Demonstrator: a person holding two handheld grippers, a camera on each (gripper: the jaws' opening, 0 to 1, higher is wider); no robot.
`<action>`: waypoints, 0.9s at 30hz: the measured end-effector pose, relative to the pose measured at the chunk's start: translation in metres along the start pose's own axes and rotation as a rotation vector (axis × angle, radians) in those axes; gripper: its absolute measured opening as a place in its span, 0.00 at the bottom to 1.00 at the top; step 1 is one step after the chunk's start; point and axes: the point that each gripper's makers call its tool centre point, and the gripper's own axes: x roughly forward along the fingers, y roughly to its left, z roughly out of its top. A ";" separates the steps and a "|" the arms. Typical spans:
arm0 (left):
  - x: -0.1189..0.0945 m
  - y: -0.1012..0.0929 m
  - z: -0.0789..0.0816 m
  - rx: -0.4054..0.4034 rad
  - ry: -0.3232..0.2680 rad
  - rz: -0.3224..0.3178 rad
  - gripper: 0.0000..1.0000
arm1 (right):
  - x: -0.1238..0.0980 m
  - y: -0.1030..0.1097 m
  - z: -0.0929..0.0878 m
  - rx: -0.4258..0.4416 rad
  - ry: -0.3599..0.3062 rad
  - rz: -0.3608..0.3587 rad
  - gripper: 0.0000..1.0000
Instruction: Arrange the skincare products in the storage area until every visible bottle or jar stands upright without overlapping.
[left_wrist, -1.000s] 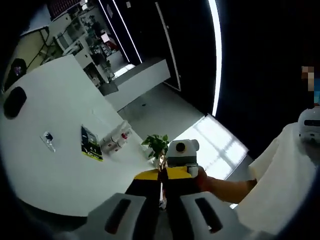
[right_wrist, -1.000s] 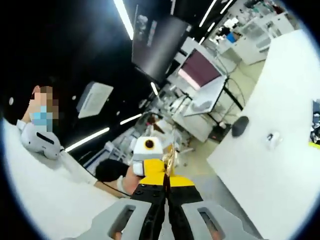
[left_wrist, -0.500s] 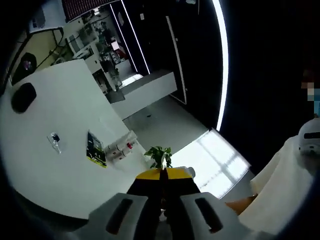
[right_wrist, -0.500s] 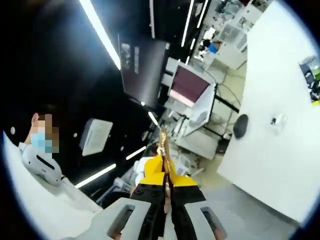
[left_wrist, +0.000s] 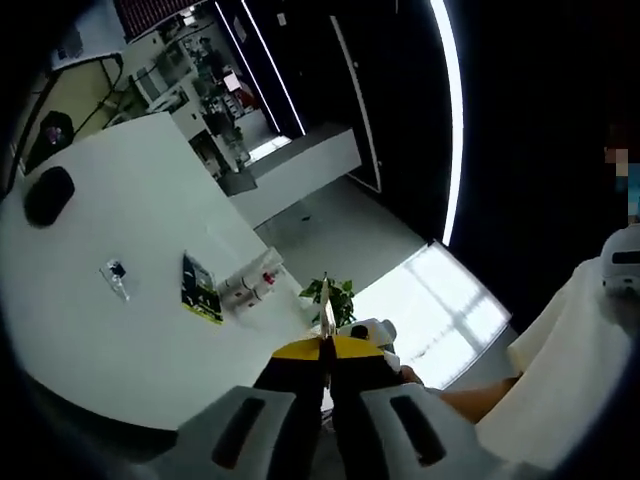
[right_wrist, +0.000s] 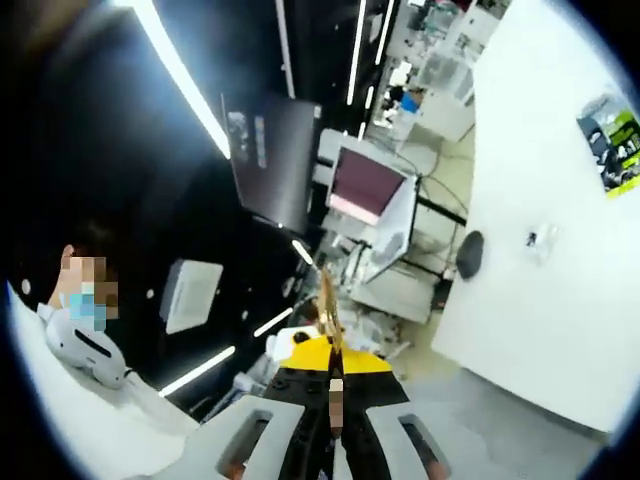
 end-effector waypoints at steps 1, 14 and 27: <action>0.000 0.001 -0.001 0.004 0.005 0.006 0.00 | -0.001 -0.001 0.001 0.010 -0.010 -0.002 0.00; 0.008 0.005 -0.018 0.108 0.098 0.074 0.00 | -0.009 -0.009 0.009 0.034 -0.052 -0.024 0.00; 0.010 -0.001 -0.034 0.102 0.188 0.037 0.05 | -0.015 -0.008 0.016 -0.164 0.035 -0.031 0.00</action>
